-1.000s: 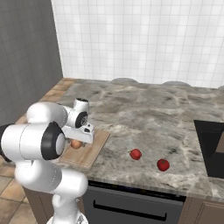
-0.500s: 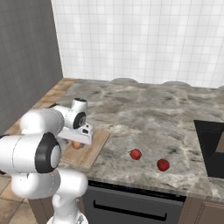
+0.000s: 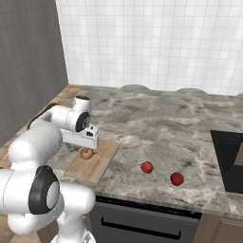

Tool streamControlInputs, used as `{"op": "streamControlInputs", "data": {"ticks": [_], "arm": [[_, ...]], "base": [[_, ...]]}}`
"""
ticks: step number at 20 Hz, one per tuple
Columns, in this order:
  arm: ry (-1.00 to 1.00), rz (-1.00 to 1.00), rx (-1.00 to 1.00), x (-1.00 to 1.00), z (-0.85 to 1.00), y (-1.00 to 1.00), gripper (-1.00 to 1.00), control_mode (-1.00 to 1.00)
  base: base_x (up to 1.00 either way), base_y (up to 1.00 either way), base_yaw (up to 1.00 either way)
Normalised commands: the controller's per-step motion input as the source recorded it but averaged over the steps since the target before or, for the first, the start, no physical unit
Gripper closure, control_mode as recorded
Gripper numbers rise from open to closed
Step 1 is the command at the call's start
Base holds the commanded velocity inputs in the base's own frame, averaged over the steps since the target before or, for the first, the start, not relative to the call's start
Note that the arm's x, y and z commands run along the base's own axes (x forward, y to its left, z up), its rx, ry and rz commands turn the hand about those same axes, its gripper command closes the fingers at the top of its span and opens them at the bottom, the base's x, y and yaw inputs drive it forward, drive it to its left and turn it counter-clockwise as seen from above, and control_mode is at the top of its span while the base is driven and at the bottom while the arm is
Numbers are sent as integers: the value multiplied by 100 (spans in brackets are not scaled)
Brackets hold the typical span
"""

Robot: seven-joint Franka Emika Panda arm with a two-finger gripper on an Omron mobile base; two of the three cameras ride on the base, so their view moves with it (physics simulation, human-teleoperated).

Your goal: Place the avocado, onion, tomato, and bell pepper on the cutting board.

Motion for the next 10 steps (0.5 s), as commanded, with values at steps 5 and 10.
{"op": "streamControlInputs", "data": {"ticks": [5,10], "arm": [[-12,0,0,-49,72,-16,-100,-100],[-15,-1,0,-58,70,-35,-100,-100]], "base": [[0,0,0],[0,0,0]]}}
